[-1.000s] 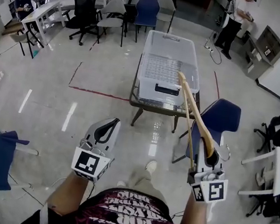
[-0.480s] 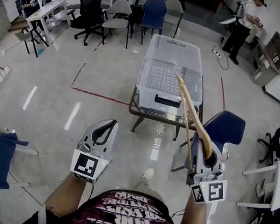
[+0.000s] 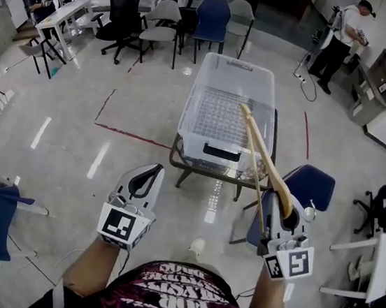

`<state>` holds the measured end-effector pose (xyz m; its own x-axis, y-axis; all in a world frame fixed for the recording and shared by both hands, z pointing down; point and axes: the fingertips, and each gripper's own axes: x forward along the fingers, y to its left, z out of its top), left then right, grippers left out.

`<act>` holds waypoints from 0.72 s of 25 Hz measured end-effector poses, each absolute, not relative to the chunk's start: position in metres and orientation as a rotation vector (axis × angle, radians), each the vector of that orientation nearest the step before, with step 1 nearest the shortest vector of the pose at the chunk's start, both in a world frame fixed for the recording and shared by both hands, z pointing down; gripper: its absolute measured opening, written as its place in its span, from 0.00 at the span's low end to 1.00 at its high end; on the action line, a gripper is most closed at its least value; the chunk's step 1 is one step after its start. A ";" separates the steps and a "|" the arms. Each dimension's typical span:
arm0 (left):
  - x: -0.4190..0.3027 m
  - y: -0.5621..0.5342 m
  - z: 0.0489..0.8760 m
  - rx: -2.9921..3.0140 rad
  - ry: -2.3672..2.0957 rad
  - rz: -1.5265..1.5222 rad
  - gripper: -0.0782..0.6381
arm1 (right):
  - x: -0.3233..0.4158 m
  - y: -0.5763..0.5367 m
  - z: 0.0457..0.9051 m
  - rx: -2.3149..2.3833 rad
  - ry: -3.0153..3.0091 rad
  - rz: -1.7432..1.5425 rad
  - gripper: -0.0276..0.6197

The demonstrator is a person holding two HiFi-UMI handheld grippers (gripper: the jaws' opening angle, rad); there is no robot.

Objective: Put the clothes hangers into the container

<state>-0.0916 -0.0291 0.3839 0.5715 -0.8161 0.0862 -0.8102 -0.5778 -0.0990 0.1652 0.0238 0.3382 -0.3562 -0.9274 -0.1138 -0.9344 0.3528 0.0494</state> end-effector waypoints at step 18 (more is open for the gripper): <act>-0.038 -0.087 0.389 -2.649 1.600 -0.211 0.12 | 0.242 -0.069 0.344 -1.572 2.596 0.114 0.13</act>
<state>-0.0380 -0.0870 0.3893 0.4586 -0.8835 0.0956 -0.8781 -0.4671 -0.1042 0.2418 -0.0688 0.3442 -0.4599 -0.8787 -0.1282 -0.8865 0.4625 0.0098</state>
